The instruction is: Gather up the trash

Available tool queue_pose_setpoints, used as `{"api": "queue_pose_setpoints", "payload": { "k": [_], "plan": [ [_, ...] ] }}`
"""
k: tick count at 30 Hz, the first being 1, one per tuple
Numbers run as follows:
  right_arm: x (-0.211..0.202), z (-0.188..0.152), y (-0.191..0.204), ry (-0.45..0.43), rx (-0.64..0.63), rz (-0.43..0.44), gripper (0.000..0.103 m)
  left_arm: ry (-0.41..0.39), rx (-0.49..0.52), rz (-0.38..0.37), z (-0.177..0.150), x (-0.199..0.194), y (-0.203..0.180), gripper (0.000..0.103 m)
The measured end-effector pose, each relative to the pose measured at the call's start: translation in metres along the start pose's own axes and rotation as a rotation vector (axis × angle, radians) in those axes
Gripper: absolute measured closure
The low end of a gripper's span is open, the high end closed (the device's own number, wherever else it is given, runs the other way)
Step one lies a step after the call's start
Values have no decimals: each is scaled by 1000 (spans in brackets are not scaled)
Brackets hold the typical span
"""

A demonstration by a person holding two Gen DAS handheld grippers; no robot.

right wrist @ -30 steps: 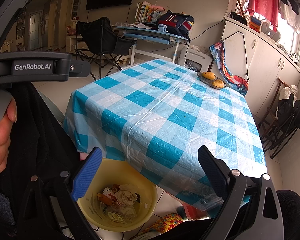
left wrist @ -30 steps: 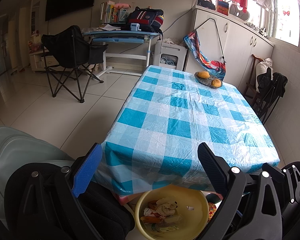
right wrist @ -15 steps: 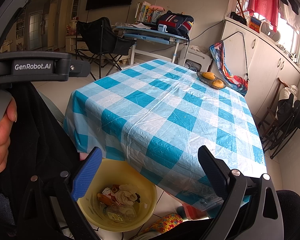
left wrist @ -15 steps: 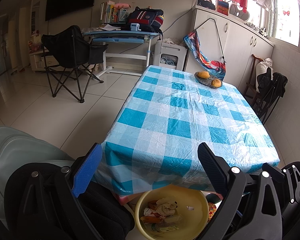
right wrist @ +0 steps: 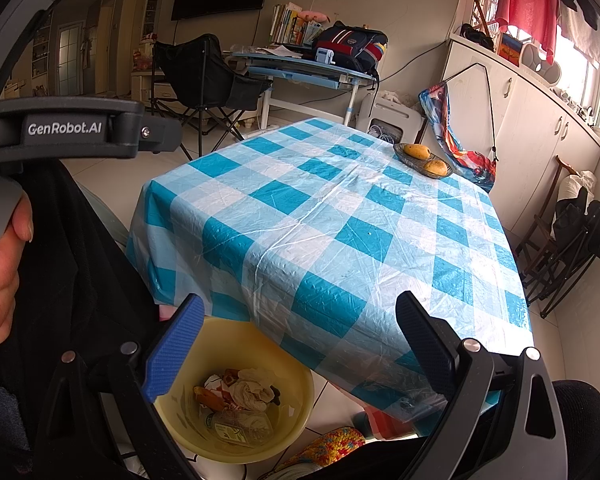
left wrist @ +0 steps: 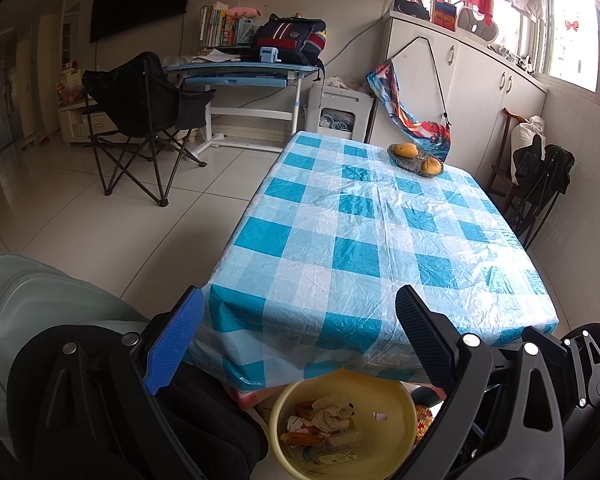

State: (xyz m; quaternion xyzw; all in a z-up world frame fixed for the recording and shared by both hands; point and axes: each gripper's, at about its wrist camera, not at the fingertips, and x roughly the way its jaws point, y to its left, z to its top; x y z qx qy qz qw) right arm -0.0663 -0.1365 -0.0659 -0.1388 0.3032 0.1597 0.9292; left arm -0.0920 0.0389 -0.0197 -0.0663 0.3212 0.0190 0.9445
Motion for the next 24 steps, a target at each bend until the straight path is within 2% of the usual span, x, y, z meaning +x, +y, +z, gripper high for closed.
{"api": "queue_pose_setpoints", "payload": {
  "k": [24],
  "plan": [
    [0,0,0,0,0,-1,11,0,-1,1,1,0,0,8]
  ]
}}
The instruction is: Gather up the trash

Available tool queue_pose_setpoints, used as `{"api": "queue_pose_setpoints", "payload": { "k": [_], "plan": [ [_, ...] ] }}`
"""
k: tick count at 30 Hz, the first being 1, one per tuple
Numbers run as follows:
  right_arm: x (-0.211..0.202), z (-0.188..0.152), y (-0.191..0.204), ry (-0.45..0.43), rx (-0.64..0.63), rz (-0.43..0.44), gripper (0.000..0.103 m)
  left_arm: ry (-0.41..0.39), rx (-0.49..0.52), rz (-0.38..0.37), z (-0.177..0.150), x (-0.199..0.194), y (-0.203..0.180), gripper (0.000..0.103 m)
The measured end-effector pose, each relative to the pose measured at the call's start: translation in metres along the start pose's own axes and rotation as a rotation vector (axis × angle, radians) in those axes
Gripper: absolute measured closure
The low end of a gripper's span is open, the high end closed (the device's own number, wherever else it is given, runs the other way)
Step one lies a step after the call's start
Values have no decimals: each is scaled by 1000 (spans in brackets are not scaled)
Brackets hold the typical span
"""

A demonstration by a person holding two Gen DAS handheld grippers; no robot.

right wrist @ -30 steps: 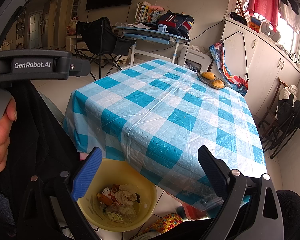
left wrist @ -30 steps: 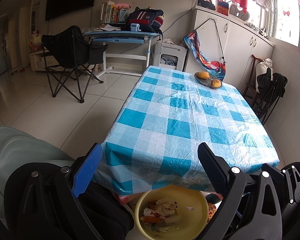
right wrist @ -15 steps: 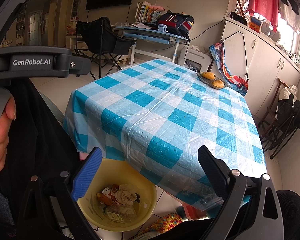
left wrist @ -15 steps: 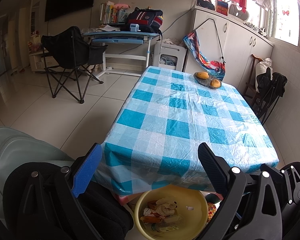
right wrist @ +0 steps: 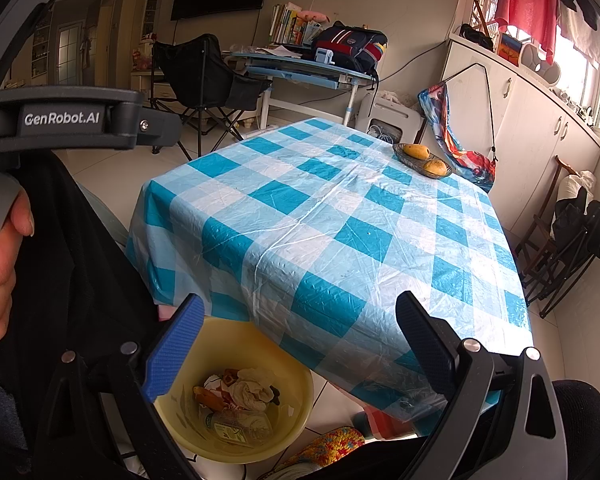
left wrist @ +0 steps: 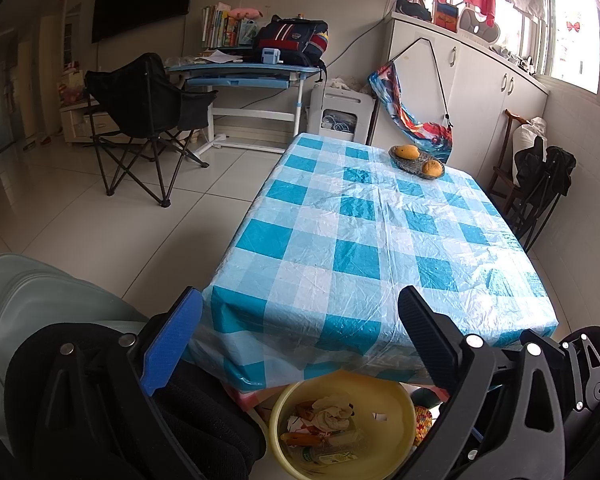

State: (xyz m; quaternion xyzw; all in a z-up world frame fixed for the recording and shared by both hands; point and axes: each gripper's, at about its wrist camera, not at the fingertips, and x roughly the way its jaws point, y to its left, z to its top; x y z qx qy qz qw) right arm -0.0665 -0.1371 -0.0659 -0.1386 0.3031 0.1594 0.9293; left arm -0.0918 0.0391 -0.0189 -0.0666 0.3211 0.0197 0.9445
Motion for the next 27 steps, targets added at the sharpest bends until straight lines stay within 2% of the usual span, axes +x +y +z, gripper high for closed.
{"api": "queue_pose_setpoints", "payload": {
  "k": [27],
  "plan": [
    [0,0,0,1,-2,0,11,11,-10,6,-1,1,11,7]
  ]
}}
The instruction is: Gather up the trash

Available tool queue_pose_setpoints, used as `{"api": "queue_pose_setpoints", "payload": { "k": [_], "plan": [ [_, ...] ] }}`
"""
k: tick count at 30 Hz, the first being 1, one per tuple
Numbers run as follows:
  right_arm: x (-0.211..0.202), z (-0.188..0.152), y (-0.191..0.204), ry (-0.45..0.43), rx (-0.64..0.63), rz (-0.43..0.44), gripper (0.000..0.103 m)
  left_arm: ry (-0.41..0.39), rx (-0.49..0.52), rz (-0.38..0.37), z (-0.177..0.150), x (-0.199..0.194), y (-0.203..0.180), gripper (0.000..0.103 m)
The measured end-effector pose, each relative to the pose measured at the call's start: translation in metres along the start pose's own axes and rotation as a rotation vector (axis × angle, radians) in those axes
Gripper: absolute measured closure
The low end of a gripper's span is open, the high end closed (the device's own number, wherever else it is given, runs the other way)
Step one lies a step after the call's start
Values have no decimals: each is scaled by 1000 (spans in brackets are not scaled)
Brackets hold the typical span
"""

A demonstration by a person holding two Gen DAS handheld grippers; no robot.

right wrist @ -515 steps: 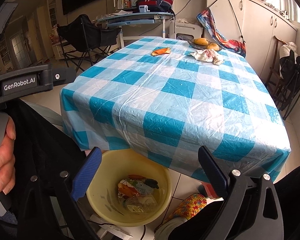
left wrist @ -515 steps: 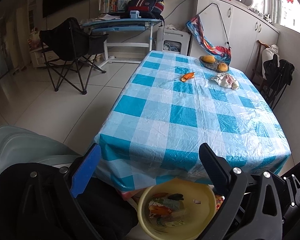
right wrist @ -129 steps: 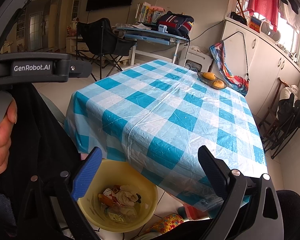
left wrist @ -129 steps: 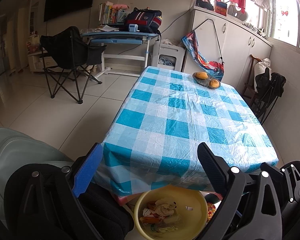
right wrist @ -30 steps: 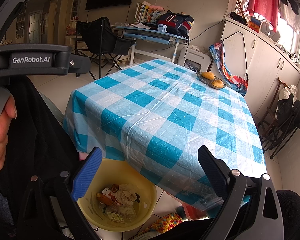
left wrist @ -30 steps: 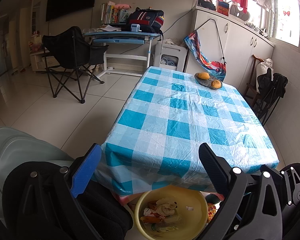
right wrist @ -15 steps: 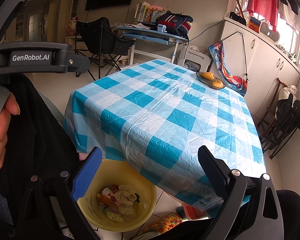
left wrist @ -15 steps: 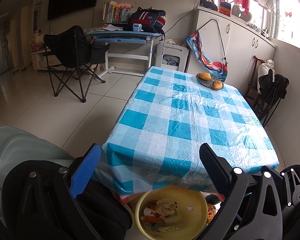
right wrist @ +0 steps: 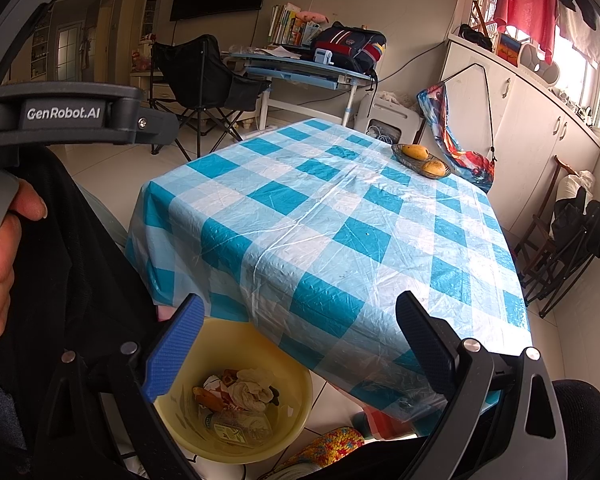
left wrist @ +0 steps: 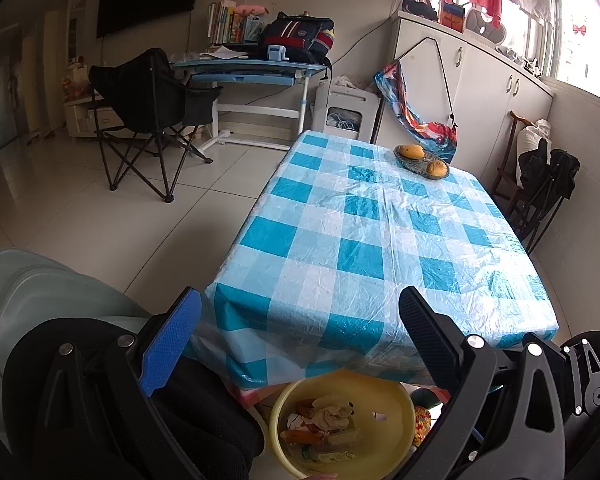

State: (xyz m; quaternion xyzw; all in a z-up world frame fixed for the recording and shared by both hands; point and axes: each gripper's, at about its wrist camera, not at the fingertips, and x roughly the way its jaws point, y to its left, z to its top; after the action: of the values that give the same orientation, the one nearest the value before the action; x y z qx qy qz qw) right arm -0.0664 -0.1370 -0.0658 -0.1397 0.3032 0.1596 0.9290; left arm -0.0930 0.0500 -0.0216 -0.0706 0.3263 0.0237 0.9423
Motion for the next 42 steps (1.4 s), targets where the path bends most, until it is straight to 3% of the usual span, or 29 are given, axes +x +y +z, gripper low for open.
{"api": "queue_pose_setpoints", "payload": {
  "k": [42],
  "plan": [
    [0,0,0,2,-2,-1,11,15,8,9,1,1,-7,7]
  ]
}}
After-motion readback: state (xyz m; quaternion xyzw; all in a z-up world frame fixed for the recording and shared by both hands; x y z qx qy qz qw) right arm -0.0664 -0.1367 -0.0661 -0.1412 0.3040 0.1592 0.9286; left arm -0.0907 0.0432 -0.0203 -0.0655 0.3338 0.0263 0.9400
